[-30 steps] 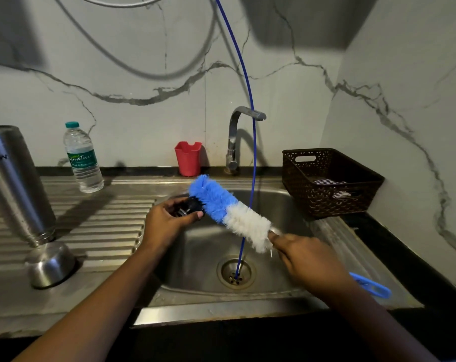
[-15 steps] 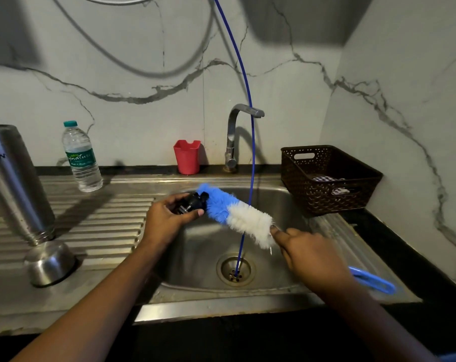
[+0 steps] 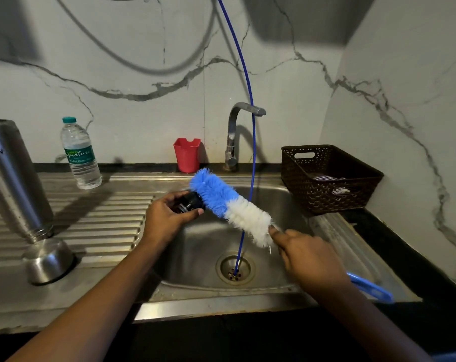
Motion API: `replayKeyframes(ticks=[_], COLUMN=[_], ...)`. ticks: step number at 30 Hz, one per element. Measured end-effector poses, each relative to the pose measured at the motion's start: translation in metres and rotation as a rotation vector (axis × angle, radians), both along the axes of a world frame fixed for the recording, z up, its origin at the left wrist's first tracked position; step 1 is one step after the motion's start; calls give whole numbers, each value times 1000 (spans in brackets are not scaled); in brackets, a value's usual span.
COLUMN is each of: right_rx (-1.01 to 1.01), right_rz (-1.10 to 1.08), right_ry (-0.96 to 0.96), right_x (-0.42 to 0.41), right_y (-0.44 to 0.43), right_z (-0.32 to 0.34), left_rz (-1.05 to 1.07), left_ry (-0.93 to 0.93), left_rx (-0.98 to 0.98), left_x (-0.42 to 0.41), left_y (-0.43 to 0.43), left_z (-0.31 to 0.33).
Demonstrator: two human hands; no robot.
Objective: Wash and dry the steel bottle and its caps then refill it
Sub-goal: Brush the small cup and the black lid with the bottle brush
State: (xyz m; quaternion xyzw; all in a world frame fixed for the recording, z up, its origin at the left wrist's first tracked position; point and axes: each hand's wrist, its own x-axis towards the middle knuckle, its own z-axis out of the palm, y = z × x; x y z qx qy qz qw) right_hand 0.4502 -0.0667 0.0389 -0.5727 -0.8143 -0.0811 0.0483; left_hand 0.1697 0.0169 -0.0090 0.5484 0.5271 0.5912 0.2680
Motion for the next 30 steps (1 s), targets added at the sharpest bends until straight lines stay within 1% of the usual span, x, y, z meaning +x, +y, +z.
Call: replayKeyframes(ticks=[4, 8, 12, 14, 16, 18, 20, 22, 24, 27, 30], right_rx=[-44, 23, -16, -30, 16, 52, 27, -14, 7, 82, 25], right_rz=[54, 74, 121, 116, 108, 122, 141, 139, 118, 97, 103], right_ry=[-37, -15, -59, -60, -42, -36, -58, -81, -74, -11, 13], right_x=[21, 8, 11, 17, 14, 6, 5, 12, 15, 2, -4], right_y=[-5, 1, -1, -2, 3, 6, 4, 1, 4, 8, 0], right_z=[10, 9, 6, 10, 11, 7, 3, 7, 13, 14, 5], left_rz=[9, -22, 28, 12, -8, 13, 34, 30, 33, 26, 48], left_ry=[-26, -7, -72, -36, 10, -2, -23, -7, 10, 9, -34], left_rx=[-18, -6, -10, 1, 12, 10, 2, 8, 13, 30, 21], left_x=[-3, 3, -8, -4, 2, 1, -3, -2, 4, 12, 7], left_y=[0, -1, 0, -1, -2, -2, -1, -2, -3, -6, -6], left_z=[2, 1, 0, 2, 3, 2, 1, 2, 2, 4, 6])
